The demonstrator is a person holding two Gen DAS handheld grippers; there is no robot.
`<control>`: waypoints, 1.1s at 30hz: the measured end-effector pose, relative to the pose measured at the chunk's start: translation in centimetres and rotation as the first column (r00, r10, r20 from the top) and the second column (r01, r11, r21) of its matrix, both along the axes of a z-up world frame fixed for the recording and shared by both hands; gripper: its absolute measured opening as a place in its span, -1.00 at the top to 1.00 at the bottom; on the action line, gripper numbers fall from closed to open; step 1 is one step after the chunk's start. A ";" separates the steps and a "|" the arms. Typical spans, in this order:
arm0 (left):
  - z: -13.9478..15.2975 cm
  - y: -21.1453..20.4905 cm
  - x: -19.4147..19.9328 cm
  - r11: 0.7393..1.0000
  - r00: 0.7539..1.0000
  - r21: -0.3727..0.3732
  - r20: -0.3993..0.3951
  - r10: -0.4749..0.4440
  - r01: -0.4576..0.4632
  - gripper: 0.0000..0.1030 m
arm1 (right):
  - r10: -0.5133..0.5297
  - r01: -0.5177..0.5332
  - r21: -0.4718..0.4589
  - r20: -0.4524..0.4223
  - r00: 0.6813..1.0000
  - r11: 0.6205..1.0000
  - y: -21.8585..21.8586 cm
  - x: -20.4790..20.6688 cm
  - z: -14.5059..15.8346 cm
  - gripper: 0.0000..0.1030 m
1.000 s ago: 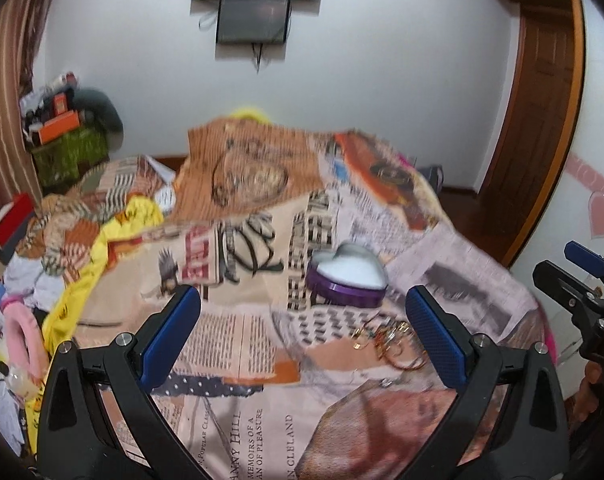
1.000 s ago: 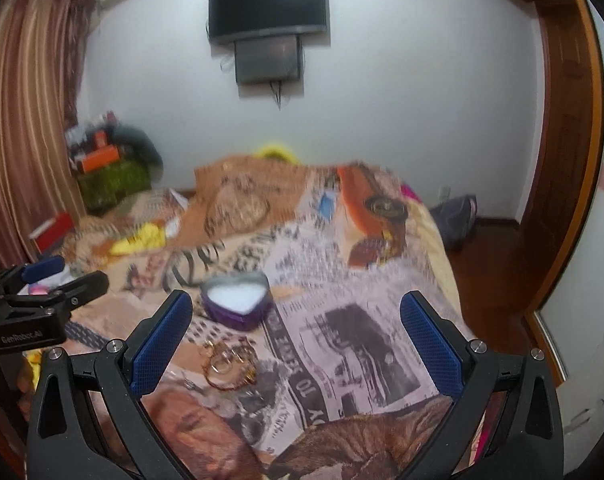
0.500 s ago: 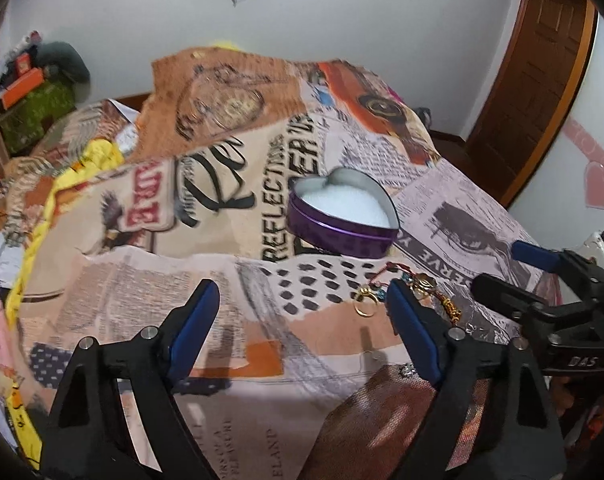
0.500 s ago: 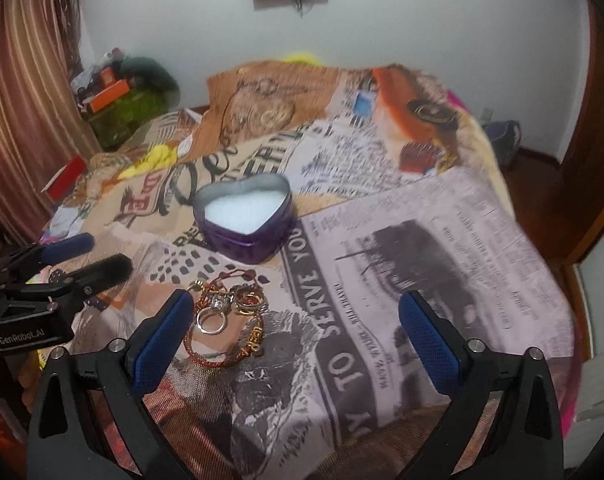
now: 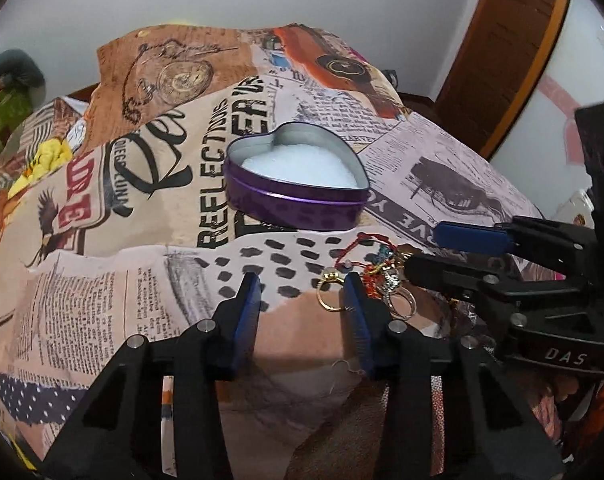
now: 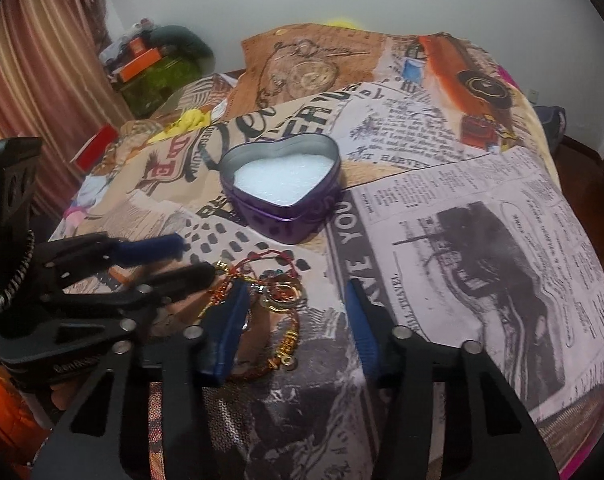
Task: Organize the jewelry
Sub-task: 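Lower the left tool onto a gold ring while the right tool grasps a silver ring, then carry both rings into the purple heart tin and open both tools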
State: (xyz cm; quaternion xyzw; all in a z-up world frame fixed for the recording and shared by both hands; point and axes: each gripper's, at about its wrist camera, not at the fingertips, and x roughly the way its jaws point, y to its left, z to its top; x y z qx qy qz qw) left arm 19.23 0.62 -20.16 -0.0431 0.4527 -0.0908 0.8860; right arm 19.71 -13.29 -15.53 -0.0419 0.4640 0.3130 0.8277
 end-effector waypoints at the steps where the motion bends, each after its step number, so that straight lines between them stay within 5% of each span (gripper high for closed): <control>1: 0.1 -0.2 -0.1 1.000 1.000 -0.001 0.005 -0.014 0.014 0.24 | 0.008 -0.008 0.001 -0.004 1.000 1.000 0.1 0.1 -0.1 0.29; 9: -0.4 -1.2 0.1 0.998 0.998 0.014 -0.005 -0.056 0.056 0.44 | 0.031 -0.031 0.024 -0.024 0.999 0.999 0.5 0.4 -0.5 0.61; 18: -1.0 -1.1 0.6 0.997 0.997 -0.033 -0.021 -0.077 0.076 0.46 | 0.018 -0.017 0.042 -0.024 1.000 0.999 0.3 0.4 -0.5 0.62; 22: -0.9 -1.5 0.5 0.995 0.996 -0.025 -0.017 -0.092 0.092 0.65 | 0.000 0.000 0.050 -0.014 1.000 0.999 0.0 0.4 -0.1 0.62; 33: 0.0 -1.2 -0.3 0.997 0.997 -0.007 0.007 -0.071 0.071 0.65 | -0.039 0.038 0.056 0.028 0.999 0.998 -0.5 -0.3 1.4 0.62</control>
